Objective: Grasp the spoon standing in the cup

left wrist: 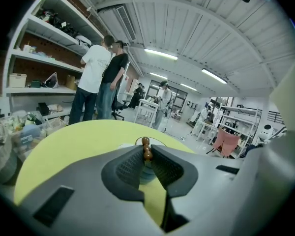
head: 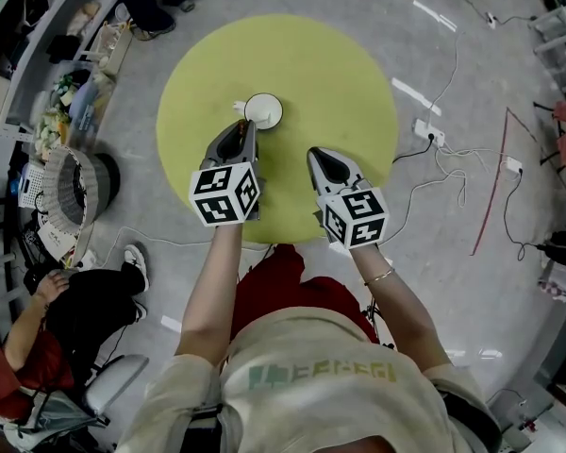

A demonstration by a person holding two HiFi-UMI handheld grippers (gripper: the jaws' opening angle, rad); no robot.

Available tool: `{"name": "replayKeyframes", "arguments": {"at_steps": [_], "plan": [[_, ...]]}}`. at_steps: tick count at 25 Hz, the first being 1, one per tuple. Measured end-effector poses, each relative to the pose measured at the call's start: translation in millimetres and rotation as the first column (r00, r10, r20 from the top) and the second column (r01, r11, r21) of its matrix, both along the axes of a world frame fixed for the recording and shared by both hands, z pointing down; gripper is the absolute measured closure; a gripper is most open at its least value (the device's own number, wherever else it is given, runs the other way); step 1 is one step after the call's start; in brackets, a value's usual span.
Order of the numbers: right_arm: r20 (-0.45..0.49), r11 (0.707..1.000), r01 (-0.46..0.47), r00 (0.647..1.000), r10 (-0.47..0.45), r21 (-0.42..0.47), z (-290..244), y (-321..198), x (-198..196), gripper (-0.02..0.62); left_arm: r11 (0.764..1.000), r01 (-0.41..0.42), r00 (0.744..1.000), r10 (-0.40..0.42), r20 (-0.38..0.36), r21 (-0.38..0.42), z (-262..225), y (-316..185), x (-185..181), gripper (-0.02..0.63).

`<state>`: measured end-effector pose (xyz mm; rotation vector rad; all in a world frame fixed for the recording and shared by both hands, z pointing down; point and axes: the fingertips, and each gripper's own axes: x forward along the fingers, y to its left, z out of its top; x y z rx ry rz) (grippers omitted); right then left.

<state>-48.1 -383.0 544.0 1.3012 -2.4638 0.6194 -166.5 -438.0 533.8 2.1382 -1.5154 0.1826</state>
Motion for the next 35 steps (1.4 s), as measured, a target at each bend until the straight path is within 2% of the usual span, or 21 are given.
{"name": "replayKeyframes", "arguments": {"at_steps": [10, 20, 35], "plan": [[-0.008, 1.0, -0.014, 1.0, 0.015, 0.018, -10, 7, -2, 0.557, 0.998, 0.008, 1.0, -0.008, 0.0, 0.064, -21, 8, -9, 0.554], [0.003, 0.997, -0.032, 0.999, 0.032, 0.065, -36, 29, 32, 0.557, 0.988, 0.006, 1.0, -0.01, 0.025, 0.154, -66, 30, 20, 0.554], [0.013, 0.992, 0.0, 1.0, -0.002, 0.124, -66, 62, 34, 0.557, 0.972, 0.051, 0.998, -0.059, 0.03, 0.23, -104, 78, 9, 0.554]]}}
